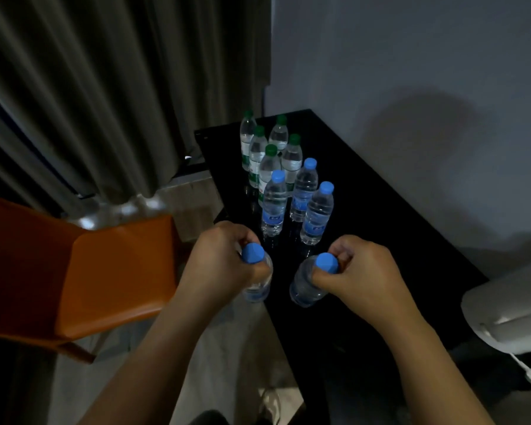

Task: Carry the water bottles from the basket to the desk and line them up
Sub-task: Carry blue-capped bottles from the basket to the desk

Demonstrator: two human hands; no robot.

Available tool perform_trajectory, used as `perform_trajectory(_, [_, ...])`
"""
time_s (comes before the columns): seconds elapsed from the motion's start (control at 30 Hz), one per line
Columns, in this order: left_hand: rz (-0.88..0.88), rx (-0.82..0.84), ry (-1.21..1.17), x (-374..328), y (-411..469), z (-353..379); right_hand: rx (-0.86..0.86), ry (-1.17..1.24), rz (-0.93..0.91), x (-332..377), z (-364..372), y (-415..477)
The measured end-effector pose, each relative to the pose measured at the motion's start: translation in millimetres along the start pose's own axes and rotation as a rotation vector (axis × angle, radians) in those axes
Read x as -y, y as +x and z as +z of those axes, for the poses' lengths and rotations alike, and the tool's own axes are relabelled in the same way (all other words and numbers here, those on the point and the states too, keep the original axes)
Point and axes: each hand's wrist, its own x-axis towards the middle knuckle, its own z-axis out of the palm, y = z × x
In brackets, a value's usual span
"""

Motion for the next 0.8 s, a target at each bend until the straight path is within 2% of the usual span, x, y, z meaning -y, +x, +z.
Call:
perform_trajectory(0.27, [0.016,0.165,-0.097,4,64,28,0.019,0.025,0.113,-23,1,50])
perform_trajectory(0.33, [0.048,0.222,-0.039,9,80,36,0.003,0.020,0.154,-27,4,55])
perform_trajectory(0.8, [0.134,0.352,-0.017,28,155,79,-0.074,0.005,0.349,-38,18,73])
